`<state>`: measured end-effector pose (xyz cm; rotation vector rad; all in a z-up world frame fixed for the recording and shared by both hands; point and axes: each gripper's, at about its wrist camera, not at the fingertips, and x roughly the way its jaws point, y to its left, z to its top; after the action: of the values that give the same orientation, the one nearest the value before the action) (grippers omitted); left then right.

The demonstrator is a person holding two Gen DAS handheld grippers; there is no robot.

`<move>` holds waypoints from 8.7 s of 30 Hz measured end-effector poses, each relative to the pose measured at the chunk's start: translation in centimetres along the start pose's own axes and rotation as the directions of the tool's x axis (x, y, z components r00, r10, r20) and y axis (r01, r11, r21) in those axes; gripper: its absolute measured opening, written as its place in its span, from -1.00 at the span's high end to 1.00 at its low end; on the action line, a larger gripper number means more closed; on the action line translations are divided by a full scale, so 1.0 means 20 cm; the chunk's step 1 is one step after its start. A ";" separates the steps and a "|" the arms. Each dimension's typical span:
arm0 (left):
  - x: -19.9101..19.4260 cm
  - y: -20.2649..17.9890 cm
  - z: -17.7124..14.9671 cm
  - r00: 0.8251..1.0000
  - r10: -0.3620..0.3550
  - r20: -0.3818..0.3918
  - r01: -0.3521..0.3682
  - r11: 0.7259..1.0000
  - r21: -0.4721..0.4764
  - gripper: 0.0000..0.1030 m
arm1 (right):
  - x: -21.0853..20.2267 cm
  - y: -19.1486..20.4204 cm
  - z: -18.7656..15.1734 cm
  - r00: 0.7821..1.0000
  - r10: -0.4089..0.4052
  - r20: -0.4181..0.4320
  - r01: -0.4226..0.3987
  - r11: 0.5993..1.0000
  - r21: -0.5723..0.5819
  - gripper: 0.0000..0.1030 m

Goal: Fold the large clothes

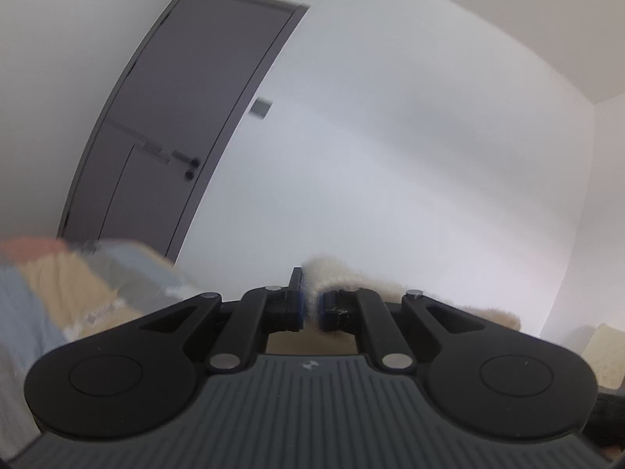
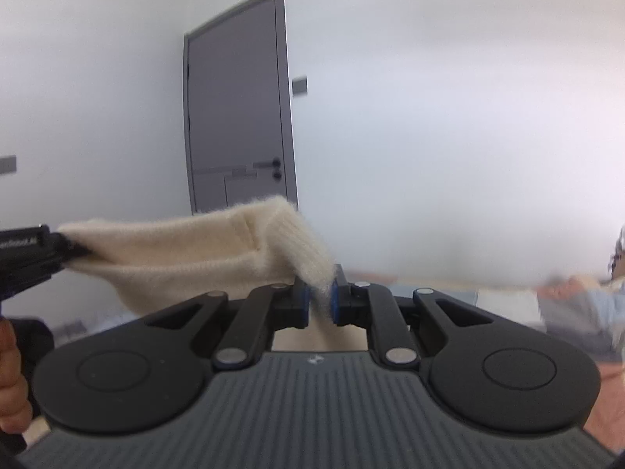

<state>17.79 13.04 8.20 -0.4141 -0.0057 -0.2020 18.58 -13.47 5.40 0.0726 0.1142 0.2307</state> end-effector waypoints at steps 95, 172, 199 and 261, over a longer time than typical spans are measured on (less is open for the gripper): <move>0.39 0.46 -0.61 0.783 0.259 -0.566 -0.259 0.962 0.081 -0.28 | 0.58 -0.37 -0.48 0.952 0.075 -0.297 -0.026 0.986 0.164 -0.04; 1.17 2.41 -0.09 0.535 0.765 -0.358 -0.828 0.560 -0.040 0.84 | 0.90 -0.32 -1.05 0.909 0.074 -0.411 -0.008 0.987 0.160 -0.33; 0.68 1.55 -0.16 0.494 0.627 -0.602 -0.740 0.667 0.088 -0.22 | 0.79 -0.44 -1.00 0.870 0.087 -0.486 0.033 0.972 0.234 -0.35; 0.10 0.33 -1.25 0.609 0.437 -0.662 -0.308 0.900 0.310 0.64 | 0.44 -0.59 -0.96 0.791 -0.155 -0.592 0.317 0.931 0.180 -0.72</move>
<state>20.19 8.60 -17.27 -0.1326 0.8489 0.0693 27.34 -21.85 -15.50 0.2621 0.7577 -0.0290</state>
